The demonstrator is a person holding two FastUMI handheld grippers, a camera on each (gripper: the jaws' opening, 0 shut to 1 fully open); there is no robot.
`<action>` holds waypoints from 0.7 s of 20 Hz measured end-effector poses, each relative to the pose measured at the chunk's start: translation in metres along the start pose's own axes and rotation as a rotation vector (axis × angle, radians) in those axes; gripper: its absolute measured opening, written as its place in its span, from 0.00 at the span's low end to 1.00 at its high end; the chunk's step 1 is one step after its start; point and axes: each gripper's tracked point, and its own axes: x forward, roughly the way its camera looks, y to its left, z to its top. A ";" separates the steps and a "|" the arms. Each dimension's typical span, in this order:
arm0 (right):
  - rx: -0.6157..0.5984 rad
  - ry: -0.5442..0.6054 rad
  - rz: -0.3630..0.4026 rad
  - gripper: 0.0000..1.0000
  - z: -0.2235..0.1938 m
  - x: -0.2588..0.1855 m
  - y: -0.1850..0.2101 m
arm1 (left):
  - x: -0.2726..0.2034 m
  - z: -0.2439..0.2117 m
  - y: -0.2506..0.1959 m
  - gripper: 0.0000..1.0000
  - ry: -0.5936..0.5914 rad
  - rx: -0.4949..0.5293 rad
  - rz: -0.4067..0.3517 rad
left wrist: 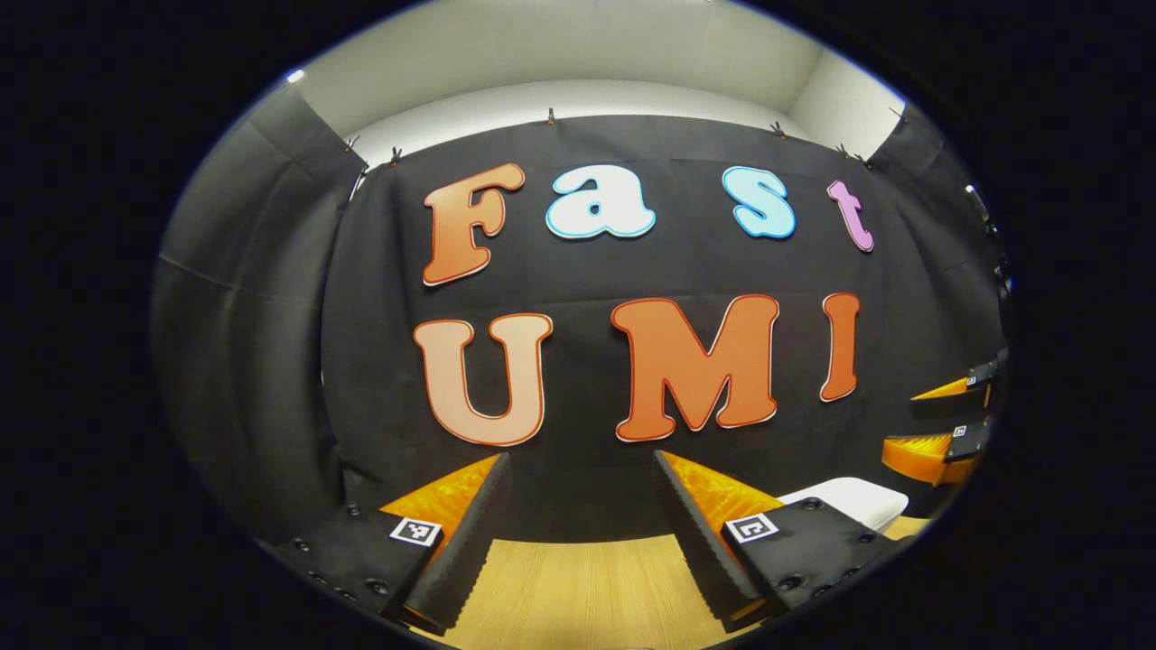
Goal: Press the lid of the desktop garbage bin to open it, pick up the crumpled paper on the desktop and throw it into the bin, then pick up the pop can on the desktop and drop it into the bin, and finally close the garbage bin lid.
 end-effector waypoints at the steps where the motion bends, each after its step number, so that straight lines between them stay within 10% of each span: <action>1: 0.005 0.009 0.004 0.82 0.000 0.001 -0.002 | -0.003 0.002 -0.002 1.00 -0.007 0.004 -0.007; 14: 0.088 0.059 0.031 0.10 -0.037 0.016 -0.014 | -0.039 -0.012 0.013 0.99 0.024 0.055 0.040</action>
